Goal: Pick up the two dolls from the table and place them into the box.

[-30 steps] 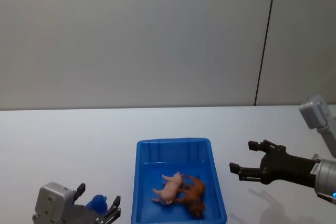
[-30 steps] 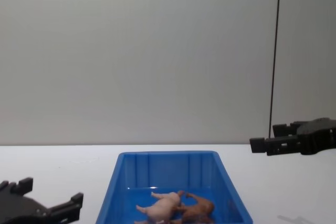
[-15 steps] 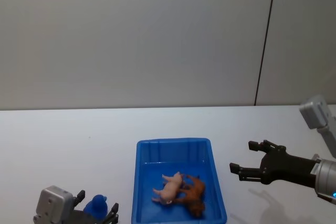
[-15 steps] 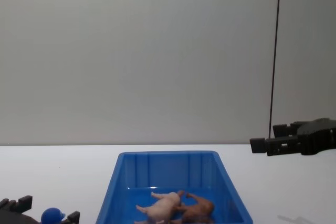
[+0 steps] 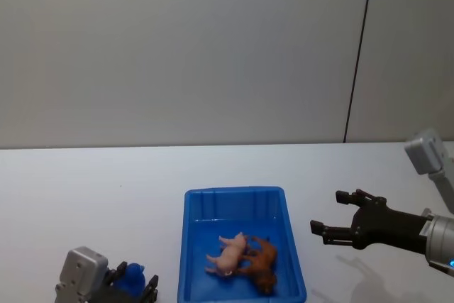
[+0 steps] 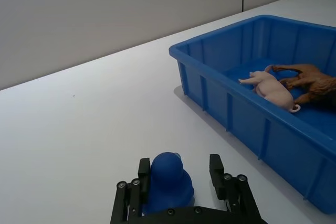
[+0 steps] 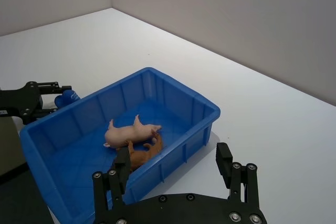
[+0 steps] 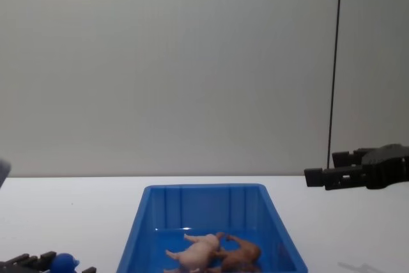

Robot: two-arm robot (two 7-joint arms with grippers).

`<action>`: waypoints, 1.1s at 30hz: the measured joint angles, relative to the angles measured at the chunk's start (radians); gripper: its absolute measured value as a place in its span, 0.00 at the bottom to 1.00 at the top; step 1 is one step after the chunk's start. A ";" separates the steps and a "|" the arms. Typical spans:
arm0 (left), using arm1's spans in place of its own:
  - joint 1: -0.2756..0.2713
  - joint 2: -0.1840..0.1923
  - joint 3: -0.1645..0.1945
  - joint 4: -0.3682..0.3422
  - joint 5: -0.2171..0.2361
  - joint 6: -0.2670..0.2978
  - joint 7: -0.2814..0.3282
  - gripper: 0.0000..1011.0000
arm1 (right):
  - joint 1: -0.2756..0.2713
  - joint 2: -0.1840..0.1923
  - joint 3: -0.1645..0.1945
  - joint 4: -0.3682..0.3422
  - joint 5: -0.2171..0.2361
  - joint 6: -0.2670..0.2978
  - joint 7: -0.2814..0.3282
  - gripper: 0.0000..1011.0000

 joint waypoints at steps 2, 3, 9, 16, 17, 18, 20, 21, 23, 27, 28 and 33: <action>-0.004 -0.002 0.000 0.003 0.004 0.006 -0.004 0.68 | 0.000 0.000 0.000 0.000 0.000 0.000 0.000 0.99; -0.006 -0.002 -0.001 0.004 0.004 0.008 -0.005 0.66 | 0.000 0.000 0.000 0.000 0.000 0.000 0.000 0.99; -0.018 -0.006 -0.005 0.011 0.015 0.027 -0.014 0.48 | 0.000 0.000 0.000 0.000 0.000 0.000 0.000 0.99; -0.031 -0.008 -0.011 0.006 0.029 0.037 -0.020 0.29 | 0.000 0.000 0.000 0.000 0.000 0.000 0.000 0.99; -0.034 -0.008 -0.013 0.002 0.033 0.038 -0.021 0.28 | 0.000 0.000 0.000 0.000 0.000 0.000 0.000 0.99; -0.037 -0.008 -0.015 -0.002 0.037 0.038 -0.023 0.28 | 0.000 0.000 0.000 0.000 0.000 0.000 0.000 0.99; -0.043 -0.008 -0.017 -0.009 0.041 0.038 -0.024 0.26 | 0.000 0.000 0.000 0.000 0.000 0.000 0.000 0.99; -0.049 -0.009 -0.019 -0.015 0.047 0.038 -0.027 0.26 | 0.000 0.000 0.000 0.000 0.000 0.000 0.000 0.99; -0.055 -0.011 -0.021 -0.022 0.052 0.037 -0.031 0.24 | 0.000 0.000 0.000 0.000 0.000 0.000 0.000 0.99; -0.076 -0.018 -0.023 -0.038 0.069 0.030 -0.046 0.22 | 0.000 0.000 0.000 0.000 0.000 0.000 0.000 0.99; -0.085 -0.022 -0.023 -0.043 0.075 0.026 -0.053 0.22 | 0.000 0.000 0.000 0.000 0.000 0.000 0.000 0.99; -0.118 -0.041 -0.020 -0.054 0.094 0.014 -0.083 0.19 | 0.000 0.000 0.000 0.000 0.000 0.000 0.000 0.99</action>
